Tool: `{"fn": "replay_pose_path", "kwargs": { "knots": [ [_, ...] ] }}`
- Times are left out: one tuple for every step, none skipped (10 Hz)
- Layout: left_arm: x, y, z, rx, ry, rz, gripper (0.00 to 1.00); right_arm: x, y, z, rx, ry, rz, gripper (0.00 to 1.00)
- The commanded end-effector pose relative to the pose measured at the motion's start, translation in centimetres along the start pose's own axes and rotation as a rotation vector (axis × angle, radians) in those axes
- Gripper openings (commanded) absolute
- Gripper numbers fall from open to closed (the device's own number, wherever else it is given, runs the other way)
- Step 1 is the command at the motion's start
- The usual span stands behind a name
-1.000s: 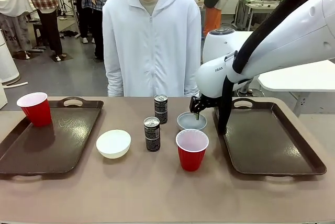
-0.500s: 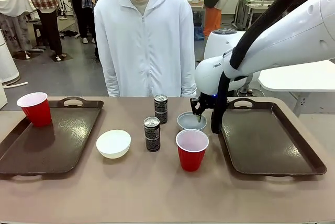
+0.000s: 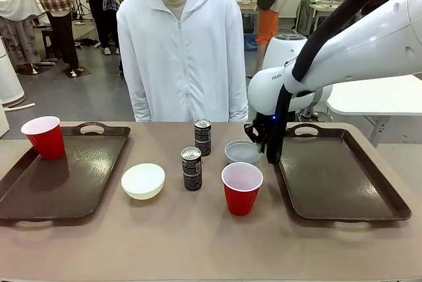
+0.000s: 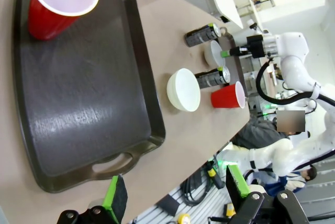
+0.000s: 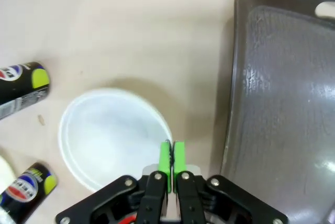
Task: Prepare tableware on both trays.
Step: Pick up a Picnic Bowl from the table and place it on a Handle tray.
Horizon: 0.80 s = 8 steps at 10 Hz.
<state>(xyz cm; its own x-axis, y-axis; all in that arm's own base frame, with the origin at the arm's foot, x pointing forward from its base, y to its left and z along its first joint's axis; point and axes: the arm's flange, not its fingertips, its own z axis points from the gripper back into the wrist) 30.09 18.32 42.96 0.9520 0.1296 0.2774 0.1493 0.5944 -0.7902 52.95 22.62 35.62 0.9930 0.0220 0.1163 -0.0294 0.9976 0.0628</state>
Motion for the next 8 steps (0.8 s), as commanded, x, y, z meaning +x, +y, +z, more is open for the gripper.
{"fn": "replay_pose_path", "kwargs": {
  "knots": [
    [0.1, 0.0, 0.1, -0.006, -0.015, -0.004, 1.0, -0.2, -0.7, 1.2, 0.046, 0.016, 0.003, 0.0],
    [0.1, 0.0, 0.1, -0.006, -0.015, -0.004, 1.0, -0.3, -1.0, 1.6, 0.055, 0.014, -0.005, 0.0],
    [0.1, 0.0, 0.1, -0.006, -0.015, -0.004, 1.0, -0.4, -1.3, 1.9, 0.064, 0.015, -0.013, 0.0],
    [0.1, 0.0, 0.1, -0.006, -0.015, -0.004, 1.0, -0.6, -1.5, 2.3, 0.071, 0.011, -0.017, 0.0],
    [0.1, 0.0, 0.1, -0.006, -0.015, -0.004, 1.0, -1.3, -1.4, 3.4, 0.072, 0.019, -0.015, 0.0],
    [0.1, 0.0, 0.1, -0.006, -0.015, -0.004, 1.0, -1.9, -1.3, 4.7, 0.077, 0.029, -0.013, 0.0],
    [0.1, 0.0, 0.1, -0.006, -0.015, -0.004, 1.0, -2.6, -1.2, 6.3, 0.081, 0.025, -0.013, 0.0],
    [0.1, 0.0, 0.1, -0.006, -0.015, -0.004, 1.0, -3.8, -0.9, 8.2, 0.067, 0.033, -0.013, 0.0]
  ]
}}
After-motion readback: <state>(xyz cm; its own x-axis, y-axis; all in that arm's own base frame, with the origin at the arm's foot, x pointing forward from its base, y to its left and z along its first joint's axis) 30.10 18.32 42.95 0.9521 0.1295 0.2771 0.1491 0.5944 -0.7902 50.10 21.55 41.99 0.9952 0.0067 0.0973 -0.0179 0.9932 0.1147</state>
